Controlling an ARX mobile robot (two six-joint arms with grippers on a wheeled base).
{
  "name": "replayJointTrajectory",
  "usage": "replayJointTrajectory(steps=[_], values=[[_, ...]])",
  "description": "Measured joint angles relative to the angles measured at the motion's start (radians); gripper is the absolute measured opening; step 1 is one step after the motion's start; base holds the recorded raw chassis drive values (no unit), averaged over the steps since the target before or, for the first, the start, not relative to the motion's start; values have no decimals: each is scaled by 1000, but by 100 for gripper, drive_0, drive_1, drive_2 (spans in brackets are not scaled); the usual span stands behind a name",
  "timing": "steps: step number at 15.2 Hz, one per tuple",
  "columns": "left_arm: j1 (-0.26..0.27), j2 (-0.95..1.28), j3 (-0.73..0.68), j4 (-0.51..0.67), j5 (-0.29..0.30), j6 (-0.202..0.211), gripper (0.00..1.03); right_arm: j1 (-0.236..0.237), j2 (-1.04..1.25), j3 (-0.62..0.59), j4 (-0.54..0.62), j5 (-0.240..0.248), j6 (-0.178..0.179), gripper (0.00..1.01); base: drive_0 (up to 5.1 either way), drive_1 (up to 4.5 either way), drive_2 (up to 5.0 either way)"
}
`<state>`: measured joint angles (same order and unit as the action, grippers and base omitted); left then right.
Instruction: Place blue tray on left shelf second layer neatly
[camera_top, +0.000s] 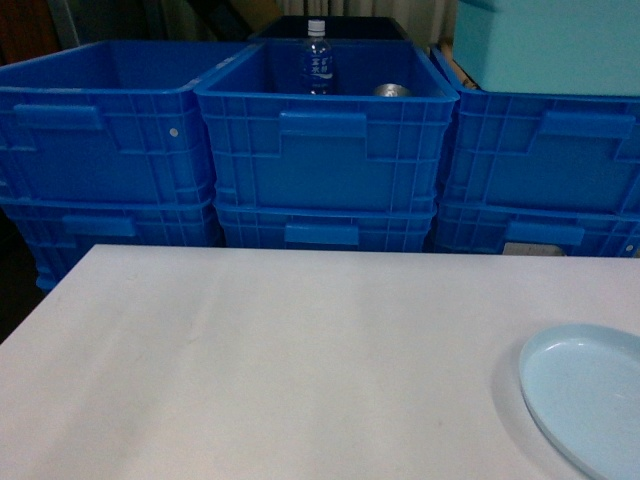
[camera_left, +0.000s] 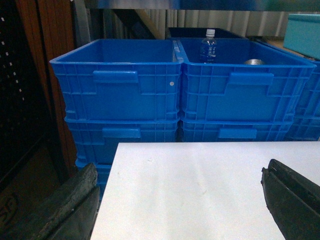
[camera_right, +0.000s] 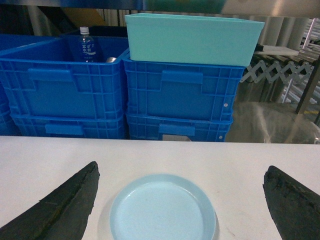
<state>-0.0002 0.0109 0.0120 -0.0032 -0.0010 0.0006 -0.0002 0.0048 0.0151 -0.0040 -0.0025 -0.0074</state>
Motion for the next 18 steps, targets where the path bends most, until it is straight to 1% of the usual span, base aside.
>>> replayJointTrajectory(steps=[4,5,6,7,8,9,10,11,12,13,14,15,16,17,18], values=[[0,0,0,0,0,0,98,-1,1,0,1,0,0,98,0,0,0],[0,0,0,0,0,0,98,-30,8,0,30,-36,0,98,0,0,0],[0,0,0,0,0,0,98,-58,27,0,57,-40,-5,98,0,0,0],[0,0,0,0,0,0,98,-90,56,0,72,-65,-5,98,0,0,0],[0,0,0,0,0,0,98,-101,115,0,121,-72,-8,98,0,0,0],[0,0,0,0,0,0,98,-100,214,2,206,-78,-13,98,0,0,0],[0,0,0,0,0,0,98,-106,353,21,302,-104,-12,98,0,0,0],[0,0,0,0,0,0,98,-106,506,69,412,-109,-19,98,0,0,0],[0,0,0,0,0,0,98,-106,653,143,485,-118,-28,98,0,0,0],[0,0,0,0,0,0,98,-105,793,215,531,-116,-51,98,0,0,0],[0,0,0,0,0,0,98,-105,935,285,520,-102,-72,98,0,0,0],[0,0,0,0,0,0,98,-117,1077,347,500,-79,-77,98,0,0,0],[0,0,0,0,0,0,98,-129,1175,399,446,-74,-89,98,0,0,0],[0,0,0,0,0,0,98,-139,1260,448,387,-71,-93,98,0,0,0],[0,0,0,0,0,0,98,-145,1300,482,321,-91,-96,98,0,0,0]])
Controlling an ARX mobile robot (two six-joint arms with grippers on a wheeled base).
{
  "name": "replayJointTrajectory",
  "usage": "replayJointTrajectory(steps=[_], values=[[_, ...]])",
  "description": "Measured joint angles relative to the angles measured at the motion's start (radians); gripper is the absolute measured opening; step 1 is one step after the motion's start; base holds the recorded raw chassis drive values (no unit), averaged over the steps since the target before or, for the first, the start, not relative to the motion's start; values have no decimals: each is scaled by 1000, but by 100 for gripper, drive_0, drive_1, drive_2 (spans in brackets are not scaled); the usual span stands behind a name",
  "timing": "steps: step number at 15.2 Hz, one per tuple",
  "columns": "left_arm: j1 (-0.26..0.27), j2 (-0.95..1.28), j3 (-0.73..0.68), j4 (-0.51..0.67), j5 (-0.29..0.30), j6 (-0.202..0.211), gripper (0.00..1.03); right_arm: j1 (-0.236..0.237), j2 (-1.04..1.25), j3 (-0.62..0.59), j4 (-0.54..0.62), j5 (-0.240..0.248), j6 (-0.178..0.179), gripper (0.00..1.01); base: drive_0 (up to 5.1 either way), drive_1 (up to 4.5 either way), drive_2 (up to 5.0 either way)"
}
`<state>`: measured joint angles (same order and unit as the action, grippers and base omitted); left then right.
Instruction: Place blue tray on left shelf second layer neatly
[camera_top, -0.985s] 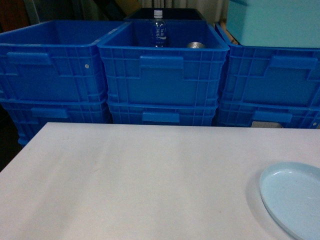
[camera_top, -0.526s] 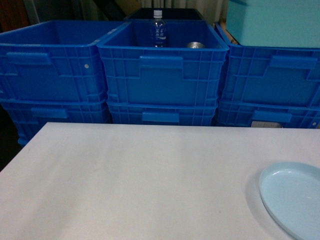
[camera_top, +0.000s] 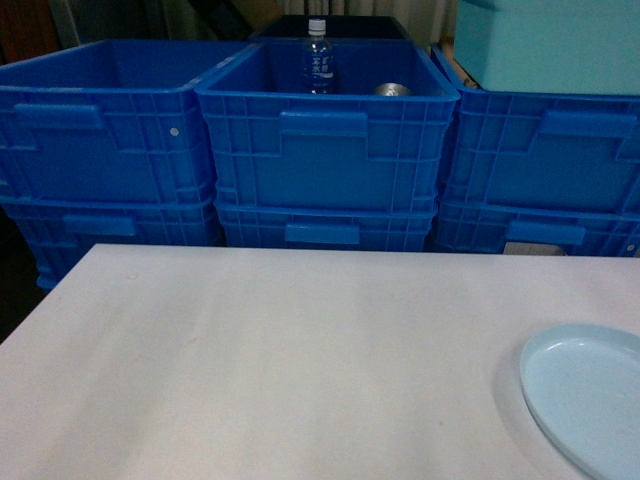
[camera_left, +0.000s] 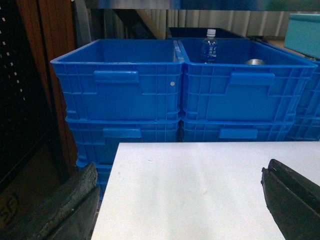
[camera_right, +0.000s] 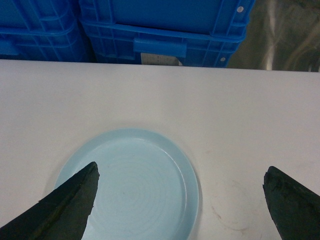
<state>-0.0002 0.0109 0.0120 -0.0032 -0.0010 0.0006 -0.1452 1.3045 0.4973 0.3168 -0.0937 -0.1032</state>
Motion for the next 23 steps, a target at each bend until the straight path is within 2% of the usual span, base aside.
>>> replayJointTrajectory(steps=[2,4,8,10,12,14,16,21,22,23], values=[[0,0,0,0,0,0,98,13,29,31,-16,11,-24,98,0,0,0],[0,0,0,0,0,0,98,29,109,34,6,51,-31,98,0,0,0],[0,0,0,0,0,0,98,26,256,24,73,88,-49,98,0,0,0],[0,0,0,0,0,0,98,7,321,33,81,78,-48,98,0,0,0],[0,0,0,0,0,0,98,-43,406,39,134,78,-49,98,0,0,0],[0,0,0,0,0,0,98,-76,462,48,148,54,-52,98,0,0,0],[0,0,0,0,0,0,98,-92,523,64,174,41,-52,98,0,0,0],[0,0,0,0,0,0,98,-89,608,108,172,52,-51,98,0,0,0],[0,0,0,0,0,0,98,-84,625,121,143,42,-32,98,0,0,0],[0,0,0,0,0,0,98,-83,643,127,124,25,5,98,0,0,0]])
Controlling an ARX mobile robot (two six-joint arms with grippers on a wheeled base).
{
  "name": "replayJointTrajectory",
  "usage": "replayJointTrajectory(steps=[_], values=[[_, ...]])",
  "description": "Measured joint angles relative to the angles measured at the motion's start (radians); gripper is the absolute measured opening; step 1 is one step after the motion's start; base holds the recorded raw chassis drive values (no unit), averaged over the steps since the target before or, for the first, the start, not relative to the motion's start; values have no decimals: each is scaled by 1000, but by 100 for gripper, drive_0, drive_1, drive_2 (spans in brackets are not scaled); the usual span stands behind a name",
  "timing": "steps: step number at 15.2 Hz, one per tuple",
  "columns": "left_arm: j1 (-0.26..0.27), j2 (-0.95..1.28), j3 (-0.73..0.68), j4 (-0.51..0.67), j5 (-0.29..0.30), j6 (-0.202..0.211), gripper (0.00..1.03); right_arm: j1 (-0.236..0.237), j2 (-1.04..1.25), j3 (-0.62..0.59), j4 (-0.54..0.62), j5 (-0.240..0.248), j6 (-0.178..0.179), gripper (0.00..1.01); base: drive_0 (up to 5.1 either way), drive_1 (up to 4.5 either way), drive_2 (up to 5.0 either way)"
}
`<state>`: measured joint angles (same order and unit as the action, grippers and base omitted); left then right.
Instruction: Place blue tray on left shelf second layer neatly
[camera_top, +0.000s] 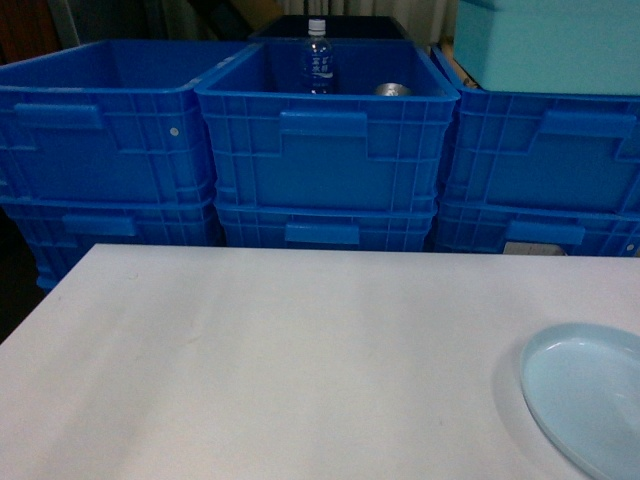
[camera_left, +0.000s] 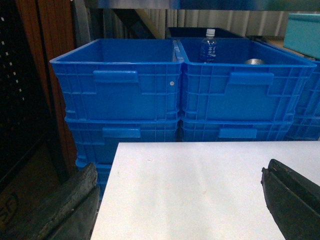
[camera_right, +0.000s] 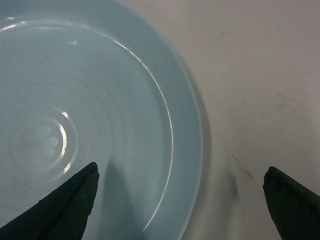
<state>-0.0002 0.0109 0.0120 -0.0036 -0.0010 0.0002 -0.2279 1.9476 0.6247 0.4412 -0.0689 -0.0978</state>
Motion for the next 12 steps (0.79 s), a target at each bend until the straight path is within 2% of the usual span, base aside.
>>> replayJointTrajectory(steps=[2,5,6,7,11,12], values=[[0,0,0,0,0,0,98,13,16,0,5,1,28,98,0,0,0],[0,0,0,0,0,0,98,45,30,3,-1,20,68,54,0,0,0],[0,0,0,0,0,0,98,46,30,8,-13,31,76,45,0,0,0],[0,0,0,0,0,0,98,46,30,10,-16,31,79,44,0,0,0],[0,0,0,0,0,0,98,43,30,19,-20,63,111,2,0,0,0],[0,0,0,0,0,0,98,43,30,19,-14,61,117,2,0,0,0]])
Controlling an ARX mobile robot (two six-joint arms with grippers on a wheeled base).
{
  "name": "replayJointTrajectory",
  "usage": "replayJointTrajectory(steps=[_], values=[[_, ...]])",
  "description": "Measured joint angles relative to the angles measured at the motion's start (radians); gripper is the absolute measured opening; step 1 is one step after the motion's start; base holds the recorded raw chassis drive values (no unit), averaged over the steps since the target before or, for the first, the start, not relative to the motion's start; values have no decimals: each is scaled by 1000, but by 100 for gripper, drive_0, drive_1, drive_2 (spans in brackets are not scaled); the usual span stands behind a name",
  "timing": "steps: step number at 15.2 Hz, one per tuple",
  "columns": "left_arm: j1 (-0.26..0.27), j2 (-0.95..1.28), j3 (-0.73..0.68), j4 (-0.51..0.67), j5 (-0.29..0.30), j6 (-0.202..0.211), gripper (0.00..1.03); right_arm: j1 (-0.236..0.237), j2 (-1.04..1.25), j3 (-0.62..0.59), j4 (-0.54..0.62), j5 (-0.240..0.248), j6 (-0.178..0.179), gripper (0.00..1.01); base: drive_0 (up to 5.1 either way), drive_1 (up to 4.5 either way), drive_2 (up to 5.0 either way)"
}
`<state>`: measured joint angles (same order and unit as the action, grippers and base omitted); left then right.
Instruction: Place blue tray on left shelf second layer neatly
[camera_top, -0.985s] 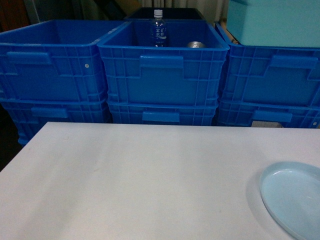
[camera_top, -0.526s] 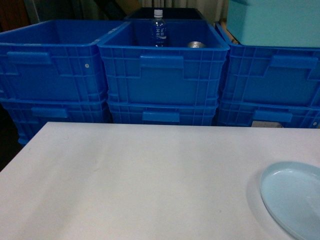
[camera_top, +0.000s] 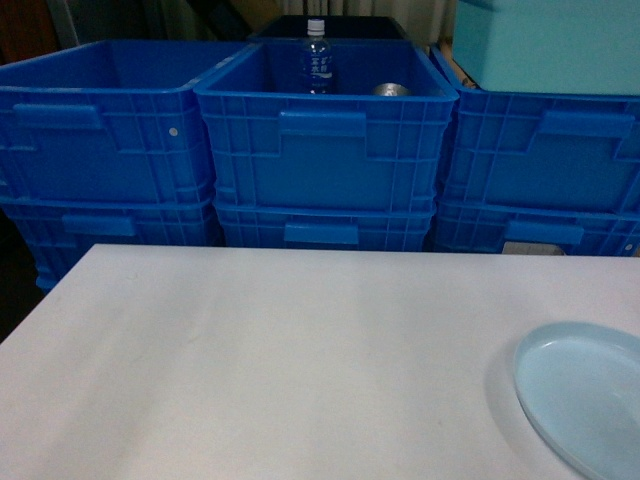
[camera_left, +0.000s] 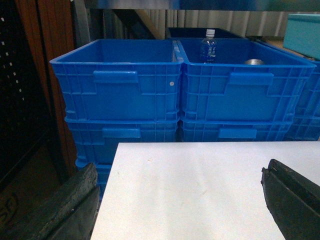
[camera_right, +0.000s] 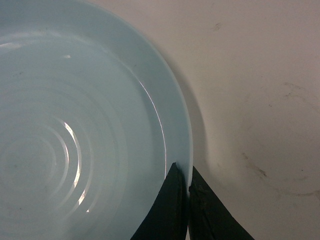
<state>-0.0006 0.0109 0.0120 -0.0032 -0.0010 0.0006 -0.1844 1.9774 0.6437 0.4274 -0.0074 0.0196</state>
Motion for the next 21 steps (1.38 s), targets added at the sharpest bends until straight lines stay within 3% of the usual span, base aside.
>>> replayJointTrajectory(steps=[5,7,12,14,18,20,21], values=[[0,0,0,0,0,0,98,-8,0,-27,41,-14,14,2,0,0,0],[0,0,0,0,0,0,98,2,-106,-85,83,-51,13,2,0,0,0],[0,0,0,0,0,0,98,8,-225,-98,76,-99,6,2,0,0,0],[0,0,0,0,0,0,98,6,-293,-116,75,-129,5,2,0,0,0],[0,0,0,0,0,0,98,-3,-597,-193,110,-239,-17,2,0,0,0],[0,0,0,0,0,0,98,-3,-764,-225,69,-293,-16,2,0,0,0],[0,0,0,0,0,0,98,16,-832,-236,52,-293,-18,2,0,0,0]])
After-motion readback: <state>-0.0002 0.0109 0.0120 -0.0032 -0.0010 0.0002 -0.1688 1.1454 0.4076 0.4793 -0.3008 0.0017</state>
